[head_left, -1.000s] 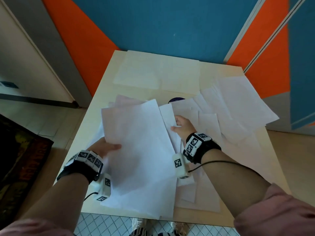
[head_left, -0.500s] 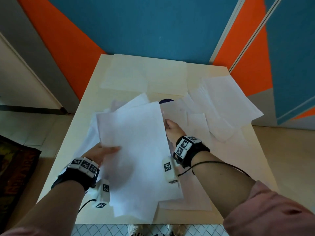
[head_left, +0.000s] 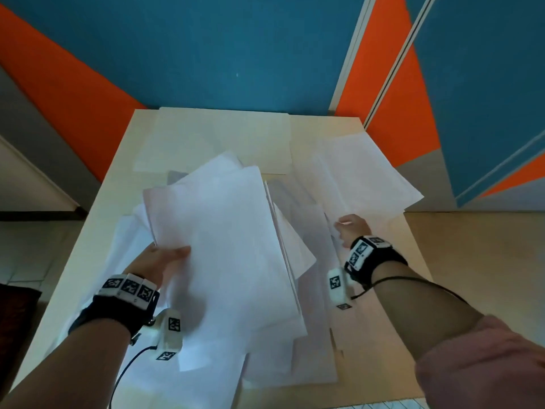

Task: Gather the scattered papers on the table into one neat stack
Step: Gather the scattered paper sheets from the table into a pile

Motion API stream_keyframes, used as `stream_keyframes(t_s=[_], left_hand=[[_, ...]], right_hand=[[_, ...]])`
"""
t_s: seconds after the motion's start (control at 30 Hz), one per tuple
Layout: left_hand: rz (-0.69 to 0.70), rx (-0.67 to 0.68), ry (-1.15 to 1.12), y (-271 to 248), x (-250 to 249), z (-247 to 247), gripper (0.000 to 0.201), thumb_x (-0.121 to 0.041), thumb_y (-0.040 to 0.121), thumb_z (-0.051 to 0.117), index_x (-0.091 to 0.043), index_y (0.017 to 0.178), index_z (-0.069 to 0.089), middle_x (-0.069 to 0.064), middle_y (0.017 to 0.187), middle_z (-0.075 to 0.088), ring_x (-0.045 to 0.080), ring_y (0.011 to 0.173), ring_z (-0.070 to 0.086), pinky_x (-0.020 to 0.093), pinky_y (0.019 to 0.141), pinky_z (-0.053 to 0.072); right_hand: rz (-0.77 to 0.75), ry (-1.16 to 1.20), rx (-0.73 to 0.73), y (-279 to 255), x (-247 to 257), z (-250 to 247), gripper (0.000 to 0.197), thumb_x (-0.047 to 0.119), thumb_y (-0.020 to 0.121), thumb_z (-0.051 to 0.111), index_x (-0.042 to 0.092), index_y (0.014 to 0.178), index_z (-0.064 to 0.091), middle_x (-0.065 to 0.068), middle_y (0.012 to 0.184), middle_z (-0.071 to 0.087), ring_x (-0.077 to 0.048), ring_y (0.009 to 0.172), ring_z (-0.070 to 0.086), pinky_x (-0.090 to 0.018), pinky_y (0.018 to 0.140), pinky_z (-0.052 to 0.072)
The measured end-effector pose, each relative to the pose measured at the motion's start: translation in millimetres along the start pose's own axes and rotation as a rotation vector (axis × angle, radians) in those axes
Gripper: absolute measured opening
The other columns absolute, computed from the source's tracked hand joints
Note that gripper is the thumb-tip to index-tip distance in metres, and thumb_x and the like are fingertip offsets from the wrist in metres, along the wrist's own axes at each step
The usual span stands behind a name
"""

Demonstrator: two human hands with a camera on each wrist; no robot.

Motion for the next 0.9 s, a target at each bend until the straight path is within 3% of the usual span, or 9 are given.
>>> stream_keyframes(t_s=[0.1,0.23,0.33,0.43,0.57,0.67,0.73,0.8,0.9], left_hand=[[0.013,-0.018,-0.004,7.8,-4.9,15.8,0.018,-0.002,0.079,0.063,0.0,0.096,0.063,0.007,0.066,0.074,0.021,0.056,0.07,0.034,0.058,0.053],[0.023,-0.049,0.015,14.6,-10.5,38.5,0.009,0.003,0.083,0.057,0.0,0.089,0.063,0.007,0.059,0.071,0.021,0.049,0.067,0.03,0.048,0.056],[0.039,-0.07,0.022,18.7,-14.3,51.0,0.008,0.004,0.084,0.055,0.001,0.086,0.062,0.006,0.056,0.069,0.019,0.046,0.065,0.027,0.045,0.054],[0.053,-0.085,0.023,24.0,-16.9,55.8,0.007,0.004,0.084,0.054,0.002,0.086,0.061,0.007,0.055,0.069,0.019,0.045,0.065,0.027,0.045,0.054],[0.031,-0.091,0.022,29.0,-15.0,57.7,0.008,0.003,0.084,0.054,0.001,0.086,0.061,0.007,0.057,0.07,0.02,0.046,0.065,0.028,0.044,0.054],[0.015,-0.091,0.024,31.1,-13.3,58.1,0.014,0.003,0.085,0.053,0.001,0.078,0.066,0.007,0.055,0.069,0.02,0.045,0.065,0.028,0.043,0.054],[0.01,-0.09,0.03,32.3,-11.7,56.5,0.017,0.004,0.085,0.053,0.0,0.077,0.067,0.008,0.056,0.069,0.02,0.045,0.065,0.028,0.044,0.054],[0.012,-0.094,0.029,32.2,-11.1,52.8,0.02,0.004,0.085,0.052,0.0,0.074,0.068,0.008,0.055,0.069,0.02,0.045,0.065,0.028,0.044,0.054],[0.012,-0.109,0.029,31.0,-10.0,45.5,0.02,0.006,0.086,0.051,0.001,0.075,0.067,0.008,0.056,0.069,0.019,0.046,0.066,0.027,0.045,0.055]], right_hand=[[0.081,-0.087,-0.089,32.1,-28.6,-49.6,0.04,0.019,0.086,0.058,0.003,0.123,0.054,-0.02,0.13,0.054,-0.037,0.116,0.054,-0.04,0.098,0.045],[0.0,-0.245,-0.198,62.4,-27.1,-79.0,0.039,0.021,0.08,0.064,0.007,0.115,0.056,-0.017,0.132,0.043,-0.036,0.121,0.045,-0.044,0.099,0.042],[-0.199,-0.4,-0.097,76.4,-1.1,-62.7,0.057,0.03,0.08,0.066,0.013,0.131,0.045,-0.014,0.141,0.036,-0.033,0.131,0.035,-0.045,0.105,0.035],[-0.179,-0.581,0.032,89.3,3.9,-44.0,0.064,0.046,0.089,0.049,0.019,0.143,0.029,-0.011,0.149,0.029,-0.032,0.135,0.029,-0.05,0.107,0.027],[-0.193,-0.761,0.109,93.3,14.0,-28.1,0.047,0.051,0.093,0.034,0.015,0.109,0.06,-0.011,0.119,0.056,-0.03,0.118,0.048,-0.049,0.105,0.023],[-0.267,-0.681,0.022,100.1,20.0,-41.9,0.038,0.045,0.09,0.048,0.013,0.074,0.064,-0.011,0.096,0.061,-0.032,0.109,0.053,-0.044,0.099,0.03],[-0.241,-0.591,-0.192,110.8,18.6,-76.9,0.026,0.034,0.085,0.059,0.013,0.098,0.066,-0.013,0.121,0.054,-0.033,0.12,0.044,-0.044,0.098,0.033],[-0.09,-0.547,-0.253,124.3,-1.6,-102.1,0.064,0.036,0.077,0.069,0.017,0.133,0.044,-0.014,0.147,0.03,-0.032,0.137,0.026,-0.051,0.108,0.025],[0.132,-0.454,-0.173,141.1,-30.6,-114.9,0.117,0.046,0.062,0.081,0.02,0.149,0.007,-0.012,0.158,0.003,-0.031,0.146,0.001,-0.06,0.113,0.013]])
Point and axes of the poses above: each hand's wrist, its own y-axis towards the middle knuckle, its own z-axis out of the palm, x = y × z, the point moved 10 cm from there along y, towards the middle knuckle
